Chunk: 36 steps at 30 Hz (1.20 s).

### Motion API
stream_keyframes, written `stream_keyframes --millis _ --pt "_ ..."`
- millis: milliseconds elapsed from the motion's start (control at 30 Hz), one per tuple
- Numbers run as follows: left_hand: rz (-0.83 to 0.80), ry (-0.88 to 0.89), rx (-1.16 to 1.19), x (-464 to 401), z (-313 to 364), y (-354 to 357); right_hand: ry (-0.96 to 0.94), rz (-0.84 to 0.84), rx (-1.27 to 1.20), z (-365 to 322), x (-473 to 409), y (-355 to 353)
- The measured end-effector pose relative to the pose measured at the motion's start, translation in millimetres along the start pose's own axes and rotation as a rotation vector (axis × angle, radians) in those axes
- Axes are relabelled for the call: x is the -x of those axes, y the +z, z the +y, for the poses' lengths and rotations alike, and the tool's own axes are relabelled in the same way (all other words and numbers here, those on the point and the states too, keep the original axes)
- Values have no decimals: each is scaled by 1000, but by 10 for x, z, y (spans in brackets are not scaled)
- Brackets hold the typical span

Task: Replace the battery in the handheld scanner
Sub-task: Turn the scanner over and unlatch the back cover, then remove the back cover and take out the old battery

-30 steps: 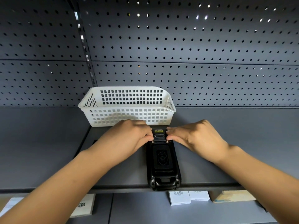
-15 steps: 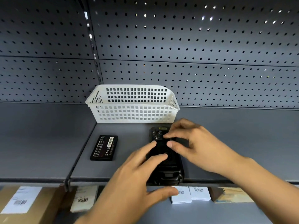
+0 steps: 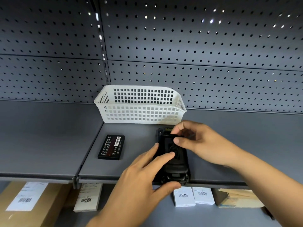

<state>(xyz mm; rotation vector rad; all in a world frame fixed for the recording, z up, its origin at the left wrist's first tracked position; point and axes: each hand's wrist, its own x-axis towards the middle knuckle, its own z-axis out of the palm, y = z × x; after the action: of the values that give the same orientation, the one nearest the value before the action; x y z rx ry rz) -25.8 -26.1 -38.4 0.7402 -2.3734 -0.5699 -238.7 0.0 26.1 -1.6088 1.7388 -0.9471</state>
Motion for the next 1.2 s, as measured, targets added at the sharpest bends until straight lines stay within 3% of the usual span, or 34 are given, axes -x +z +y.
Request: stream_keyframes --millis 100,267,400,600,733,933,1200 --pt "4 10 -26 2 3 6 27 -11 -244 19 95 -41" --pt "10 50 -45 4 -13 30 140 11 -328 137 245 4" --pt "19 73 -59 -2 31 7 95 109 -450 144 284 86" --pt "-3 150 -294 -270 464 -22 30 270 -544 80 394 -253" --pt "-50 185 -435 -525 758 210 135 319 -466 265 633 -592" --pt "-313 176 -560 -577 948 634 257 326 -155 620 880 -733" --pt "-316 168 -530 -567 928 694 273 334 253 673 892 -701"
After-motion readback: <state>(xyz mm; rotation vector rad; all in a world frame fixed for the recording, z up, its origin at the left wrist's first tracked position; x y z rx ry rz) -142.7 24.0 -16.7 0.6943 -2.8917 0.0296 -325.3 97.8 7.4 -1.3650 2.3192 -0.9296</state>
